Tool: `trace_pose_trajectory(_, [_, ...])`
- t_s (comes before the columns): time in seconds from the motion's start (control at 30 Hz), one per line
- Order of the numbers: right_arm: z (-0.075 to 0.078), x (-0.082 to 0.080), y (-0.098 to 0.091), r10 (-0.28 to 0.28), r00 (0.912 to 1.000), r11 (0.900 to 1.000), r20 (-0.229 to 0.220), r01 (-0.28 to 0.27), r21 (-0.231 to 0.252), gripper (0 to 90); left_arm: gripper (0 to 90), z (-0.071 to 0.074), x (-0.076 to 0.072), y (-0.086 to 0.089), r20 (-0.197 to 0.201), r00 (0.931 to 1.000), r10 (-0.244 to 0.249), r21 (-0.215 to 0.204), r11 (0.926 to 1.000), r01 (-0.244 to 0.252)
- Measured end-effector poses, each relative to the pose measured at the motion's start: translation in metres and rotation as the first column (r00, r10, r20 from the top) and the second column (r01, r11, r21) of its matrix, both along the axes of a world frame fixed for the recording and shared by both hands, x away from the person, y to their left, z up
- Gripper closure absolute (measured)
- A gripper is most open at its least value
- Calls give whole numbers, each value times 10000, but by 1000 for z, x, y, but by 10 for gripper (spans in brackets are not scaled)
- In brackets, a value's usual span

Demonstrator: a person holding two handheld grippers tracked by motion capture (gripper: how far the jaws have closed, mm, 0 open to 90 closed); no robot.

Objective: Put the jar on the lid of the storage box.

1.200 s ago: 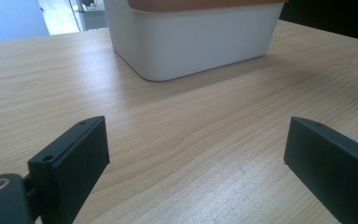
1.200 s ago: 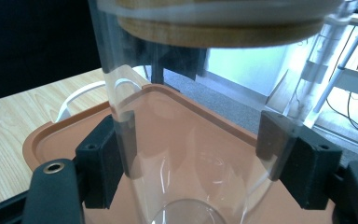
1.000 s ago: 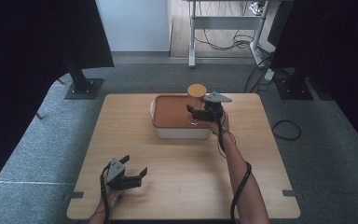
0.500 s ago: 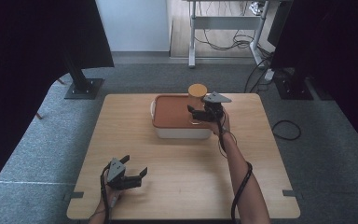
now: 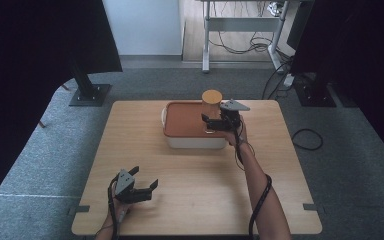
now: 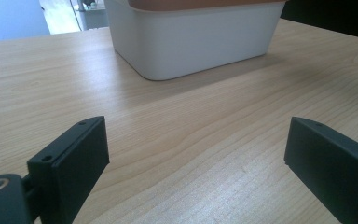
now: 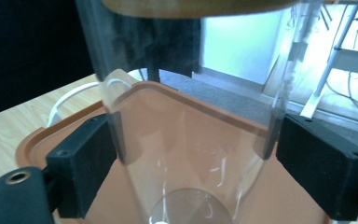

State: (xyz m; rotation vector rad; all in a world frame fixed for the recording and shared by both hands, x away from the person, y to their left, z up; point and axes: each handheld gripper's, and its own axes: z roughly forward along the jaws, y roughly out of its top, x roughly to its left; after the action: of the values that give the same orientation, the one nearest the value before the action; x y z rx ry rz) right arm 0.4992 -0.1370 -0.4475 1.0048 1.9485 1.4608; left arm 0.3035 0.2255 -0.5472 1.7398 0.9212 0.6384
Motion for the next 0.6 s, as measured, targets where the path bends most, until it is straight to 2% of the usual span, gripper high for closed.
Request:
trace_pose_trajectory(0.47, [5,-13,-3,181,9998,9996,34,-182,194,74,56,0,0,0,-28,10000,55,-12,10000,-55])
trace_pose_trajectory(0.6, [6,-19,-2,227,9996,9997,140,-227,18,69,54,0,0,-1,-11,10000,68,45,10000,-68])
